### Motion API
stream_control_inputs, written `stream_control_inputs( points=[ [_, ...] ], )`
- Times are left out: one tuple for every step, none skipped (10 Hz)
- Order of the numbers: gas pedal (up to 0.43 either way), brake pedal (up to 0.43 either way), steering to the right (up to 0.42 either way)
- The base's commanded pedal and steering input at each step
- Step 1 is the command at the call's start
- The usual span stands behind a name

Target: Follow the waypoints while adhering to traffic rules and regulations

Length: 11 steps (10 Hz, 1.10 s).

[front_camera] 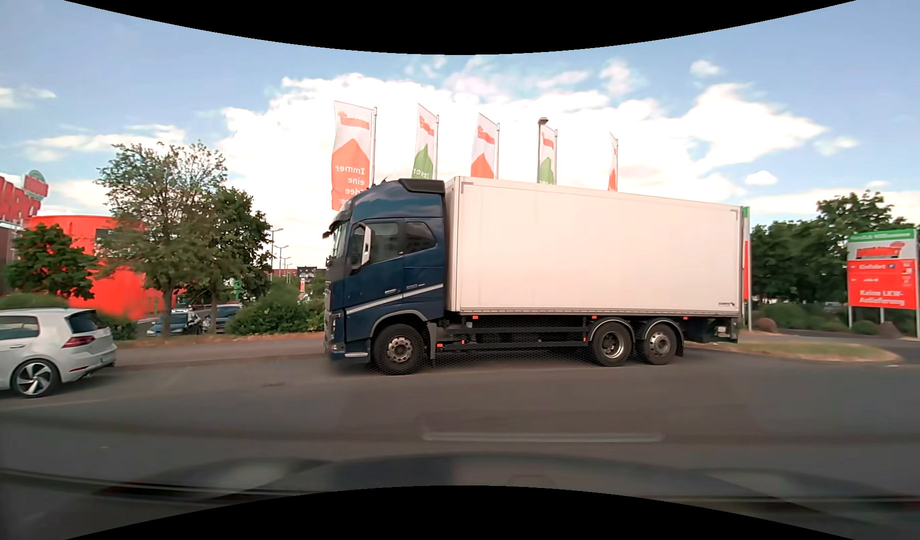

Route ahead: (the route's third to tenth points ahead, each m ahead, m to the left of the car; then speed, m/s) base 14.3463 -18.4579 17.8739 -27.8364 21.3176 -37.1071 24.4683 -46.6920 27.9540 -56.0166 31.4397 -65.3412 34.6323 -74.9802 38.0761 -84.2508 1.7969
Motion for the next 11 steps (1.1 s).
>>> stream_control_inputs(
  points=[
    [0.047, 0.000, 0.684],
    [0.047, 0.000, 0.715],
    [0.047, 0.000, 0.751],
    [0.047, 0.000, 0.779],
    [0.059, 0.000, 0.810],
    [0.059, 0.000, 0.838],
    [0.067, 0.000, 0.860],
    [0.067, 0.000, 0.880],
    [0.067, 0.000, 0.899],
    [0.079, 0.000, 0.909],
    [0.079, 0.000, 0.908]
  ],
)
